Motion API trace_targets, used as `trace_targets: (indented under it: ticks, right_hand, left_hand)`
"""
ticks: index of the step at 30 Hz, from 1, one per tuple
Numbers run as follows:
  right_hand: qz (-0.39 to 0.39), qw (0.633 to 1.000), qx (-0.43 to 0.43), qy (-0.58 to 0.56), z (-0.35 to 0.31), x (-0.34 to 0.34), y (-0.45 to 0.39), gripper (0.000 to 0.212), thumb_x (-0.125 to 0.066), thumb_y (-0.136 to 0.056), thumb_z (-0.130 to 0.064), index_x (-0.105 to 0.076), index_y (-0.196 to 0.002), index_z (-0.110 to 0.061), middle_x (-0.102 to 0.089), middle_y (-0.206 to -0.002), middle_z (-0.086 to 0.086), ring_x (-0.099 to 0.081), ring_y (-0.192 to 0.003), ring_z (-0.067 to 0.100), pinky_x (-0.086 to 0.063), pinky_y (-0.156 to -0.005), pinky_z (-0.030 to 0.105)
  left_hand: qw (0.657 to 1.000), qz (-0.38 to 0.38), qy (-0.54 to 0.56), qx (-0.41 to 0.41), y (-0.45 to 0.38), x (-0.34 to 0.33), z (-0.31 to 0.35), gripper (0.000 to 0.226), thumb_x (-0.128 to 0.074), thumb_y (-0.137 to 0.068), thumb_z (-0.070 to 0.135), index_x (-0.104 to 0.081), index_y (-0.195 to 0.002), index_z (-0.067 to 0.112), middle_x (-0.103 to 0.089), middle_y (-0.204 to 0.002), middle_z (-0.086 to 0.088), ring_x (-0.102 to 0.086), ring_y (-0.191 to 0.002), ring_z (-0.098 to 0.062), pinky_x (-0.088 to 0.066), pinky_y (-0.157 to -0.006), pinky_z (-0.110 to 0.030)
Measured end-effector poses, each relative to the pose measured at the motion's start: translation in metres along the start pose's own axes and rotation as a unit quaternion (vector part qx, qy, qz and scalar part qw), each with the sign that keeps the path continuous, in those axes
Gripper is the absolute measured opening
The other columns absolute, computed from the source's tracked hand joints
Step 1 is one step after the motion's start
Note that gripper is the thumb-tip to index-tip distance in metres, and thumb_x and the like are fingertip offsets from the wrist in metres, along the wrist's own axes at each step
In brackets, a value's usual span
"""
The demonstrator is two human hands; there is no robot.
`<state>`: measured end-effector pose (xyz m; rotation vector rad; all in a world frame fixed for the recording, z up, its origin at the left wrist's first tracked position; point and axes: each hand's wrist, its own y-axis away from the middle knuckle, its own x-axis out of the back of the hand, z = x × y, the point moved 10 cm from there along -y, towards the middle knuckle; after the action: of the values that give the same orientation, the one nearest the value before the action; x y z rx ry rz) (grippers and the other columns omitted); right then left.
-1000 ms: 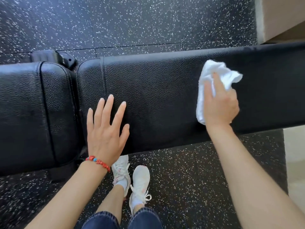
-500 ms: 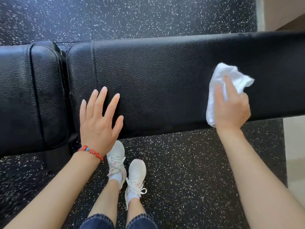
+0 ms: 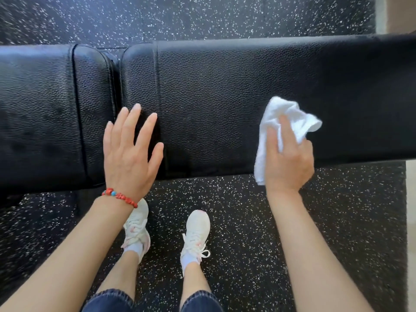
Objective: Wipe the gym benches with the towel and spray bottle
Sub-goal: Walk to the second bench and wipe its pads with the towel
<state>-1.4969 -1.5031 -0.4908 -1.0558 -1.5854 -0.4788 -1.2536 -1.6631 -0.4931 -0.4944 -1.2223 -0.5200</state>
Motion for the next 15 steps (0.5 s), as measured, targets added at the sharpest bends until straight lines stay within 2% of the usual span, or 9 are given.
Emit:
trace_targets:
  ticks: [1,2,4,6,8,11,13,15]
  right_hand:
    - [-0.006,1.000,-0.023,-0.004,-0.010,-0.002,0.008,0.028,-0.056,-0.086,-0.035,-0.068,-0.106,-0.021,-0.058,-0.067,0.020,-0.055,-0.053,0.031,-0.045,-0.045,0.032]
    - [-0.006,1.000,-0.001,0.005,-0.032,-0.006,0.018,0.025,-0.057,-0.086,-0.030,-0.071,-0.103,-0.017,-0.058,-0.063,0.018,-0.053,-0.049,0.029,-0.042,-0.042,0.030]
    - [0.002,0.993,0.114,0.033,-0.098,-0.014,0.040,0.023,-0.053,-0.089,-0.021,-0.073,-0.095,-0.011,-0.056,-0.057,0.014,-0.048,-0.043,0.024,-0.037,-0.039,0.028]
    - [-0.014,0.986,0.167,0.011,-0.143,-0.023,0.061,0.023,-0.057,-0.088,-0.027,-0.073,-0.096,-0.014,-0.055,-0.056,0.009,-0.046,-0.045,0.023,-0.036,-0.041,0.029]
    - [-0.018,0.982,0.188,-0.007,-0.158,-0.025,0.066,0.025,-0.060,-0.086,-0.035,-0.073,-0.099,-0.018,-0.054,-0.056,0.005,-0.047,-0.048,0.022,-0.036,-0.043,0.029]
    - [0.019,0.968,0.246,0.054,-0.148,-0.023,0.051,0.024,-0.058,-0.088,-0.038,-0.073,-0.098,-0.021,-0.051,-0.053,0.006,-0.046,-0.046,0.023,-0.034,-0.042,0.029]
    - [0.062,0.975,0.197,0.085,-0.126,-0.018,0.024,0.020,-0.064,-0.083,-0.034,-0.074,-0.093,-0.021,-0.050,-0.051,0.009,-0.047,-0.043,0.024,-0.036,-0.038,0.027]
    - [0.071,0.990,0.095,0.071,-0.110,-0.015,0.009,0.020,-0.066,-0.080,-0.032,-0.074,-0.093,-0.020,-0.051,-0.052,0.011,-0.049,-0.042,0.026,-0.039,-0.036,0.026]
  left_hand:
    - [1.000,-0.001,-0.003,0.007,0.002,0.002,-0.009,0.046,-0.045,-0.091,0.025,-0.050,-0.131,0.004,-0.041,-0.141,-0.023,-0.034,-0.131,-0.041,-0.023,-0.107,-0.056]
    - [1.000,-0.004,-0.004,0.012,0.003,0.002,-0.016,0.046,-0.045,-0.091,0.025,-0.050,-0.131,0.004,-0.041,-0.141,-0.023,-0.034,-0.131,-0.042,-0.023,-0.107,-0.057]
    - [1.000,-0.012,-0.006,0.008,0.004,0.001,-0.024,0.046,-0.045,-0.091,0.025,-0.050,-0.131,0.002,-0.041,-0.140,-0.025,-0.036,-0.129,-0.044,-0.024,-0.105,-0.058]
    - [1.000,-0.021,-0.004,-0.005,0.005,-0.001,-0.028,0.047,-0.044,-0.091,0.025,-0.050,-0.131,0.002,-0.042,-0.139,-0.025,-0.037,-0.129,-0.044,-0.025,-0.104,-0.059]
    - [1.000,-0.022,0.003,-0.019,0.004,-0.001,-0.031,0.047,-0.044,-0.091,0.026,-0.050,-0.132,0.004,-0.042,-0.140,-0.024,-0.037,-0.130,-0.041,-0.025,-0.105,-0.057]
    - [0.999,-0.017,0.001,-0.031,0.004,0.002,-0.040,0.047,-0.045,-0.091,0.026,-0.050,-0.132,0.006,-0.042,-0.141,-0.022,-0.036,-0.131,-0.039,-0.023,-0.107,-0.054]
    - [1.000,-0.010,-0.005,-0.027,0.005,0.005,-0.051,0.046,-0.046,-0.090,0.026,-0.050,-0.132,0.007,-0.042,-0.141,-0.021,-0.036,-0.131,-0.039,-0.021,-0.108,-0.053]
    - [1.000,-0.001,-0.020,-0.019,0.004,0.010,-0.066,0.046,-0.047,-0.090,0.026,-0.049,-0.132,0.007,-0.042,-0.141,-0.022,-0.035,-0.131,-0.039,-0.020,-0.108,-0.053]
